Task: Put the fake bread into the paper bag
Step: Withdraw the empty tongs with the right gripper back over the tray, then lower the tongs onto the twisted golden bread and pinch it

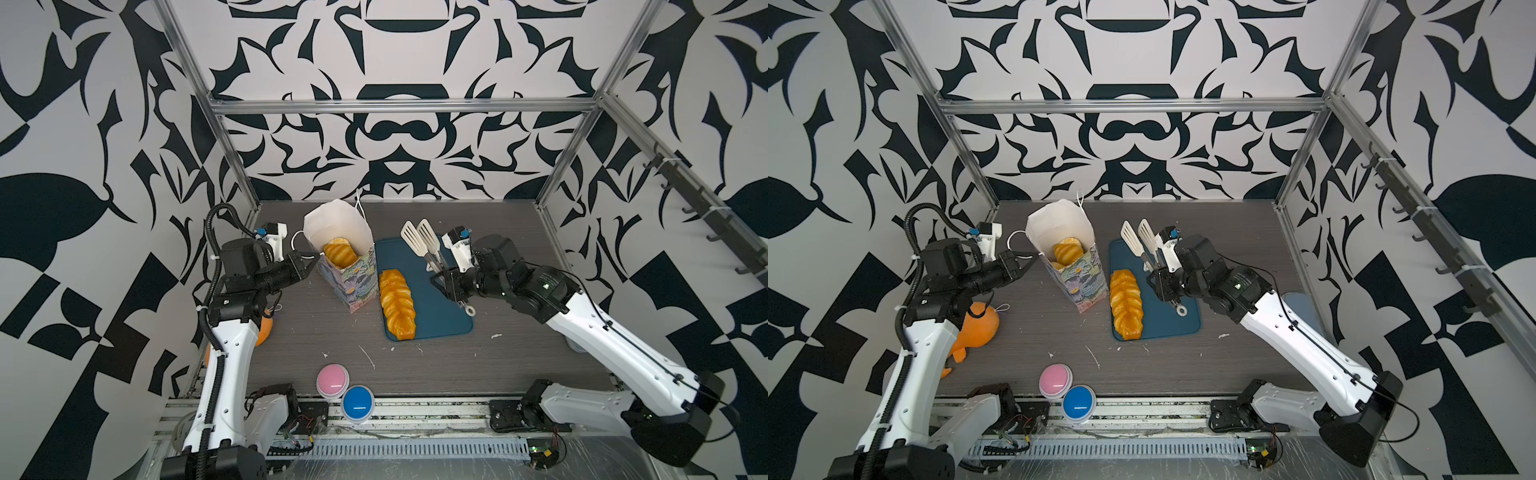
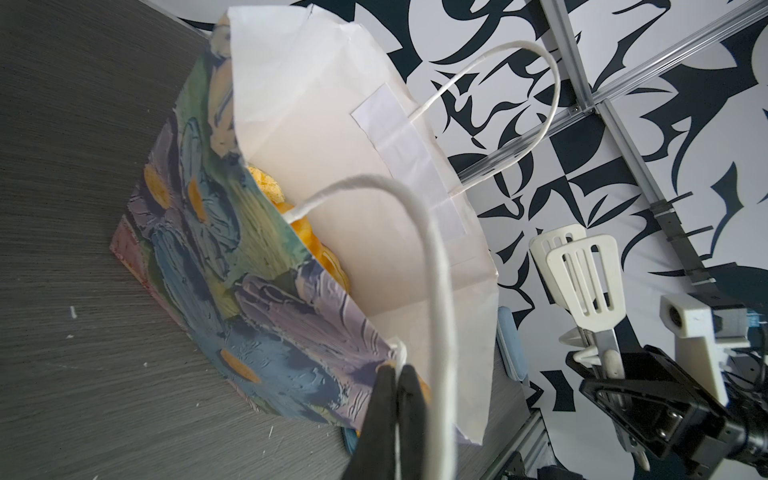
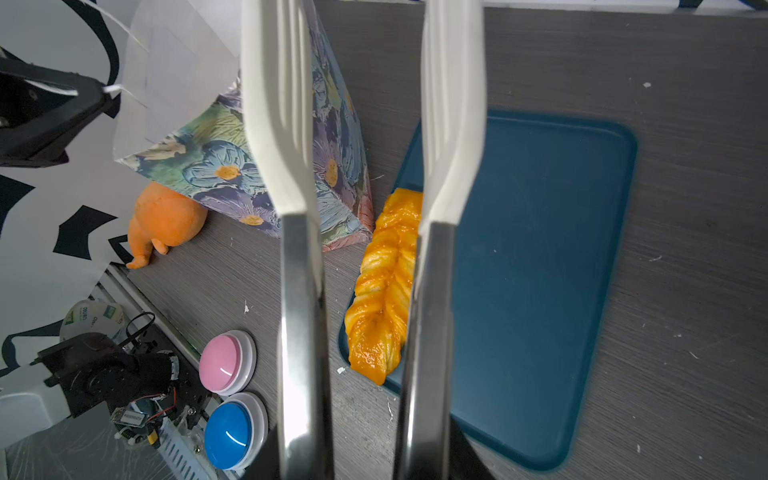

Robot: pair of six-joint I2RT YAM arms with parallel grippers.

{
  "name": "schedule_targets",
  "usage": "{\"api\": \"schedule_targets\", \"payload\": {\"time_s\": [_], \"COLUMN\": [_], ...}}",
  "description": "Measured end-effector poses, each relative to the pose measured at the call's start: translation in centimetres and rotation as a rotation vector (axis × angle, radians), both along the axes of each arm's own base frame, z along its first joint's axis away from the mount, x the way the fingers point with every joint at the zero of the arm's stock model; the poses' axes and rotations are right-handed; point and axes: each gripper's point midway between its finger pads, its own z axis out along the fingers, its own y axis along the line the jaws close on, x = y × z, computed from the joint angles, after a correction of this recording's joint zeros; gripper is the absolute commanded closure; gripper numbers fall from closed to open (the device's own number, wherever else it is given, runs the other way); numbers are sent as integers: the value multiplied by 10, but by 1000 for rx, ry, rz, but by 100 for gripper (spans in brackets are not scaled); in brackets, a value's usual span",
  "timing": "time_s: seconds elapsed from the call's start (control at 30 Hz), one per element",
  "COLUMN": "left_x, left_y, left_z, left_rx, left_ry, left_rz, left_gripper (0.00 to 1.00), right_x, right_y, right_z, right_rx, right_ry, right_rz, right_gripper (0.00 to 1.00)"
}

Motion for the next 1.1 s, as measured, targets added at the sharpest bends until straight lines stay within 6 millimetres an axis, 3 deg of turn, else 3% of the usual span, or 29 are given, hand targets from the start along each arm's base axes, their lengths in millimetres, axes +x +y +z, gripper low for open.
{"api": "schedule_targets", "payload": {"time_s": [0.3,1.1], "left_x": [0,1], "left_y": [0,0], "left_z": [0,-1], "left_rx": [0,-1], "left_ry": [0,4], "left_rz": [0,0], "left_gripper": [100,100], "right_x": [0,-8], "right_y": [-9,-8], "right_z": [-27,-97], "right_rx": [-3,-12], "right_ry": [83,261], "right_rz": [-32,-42], "right_gripper": [59,59]}}
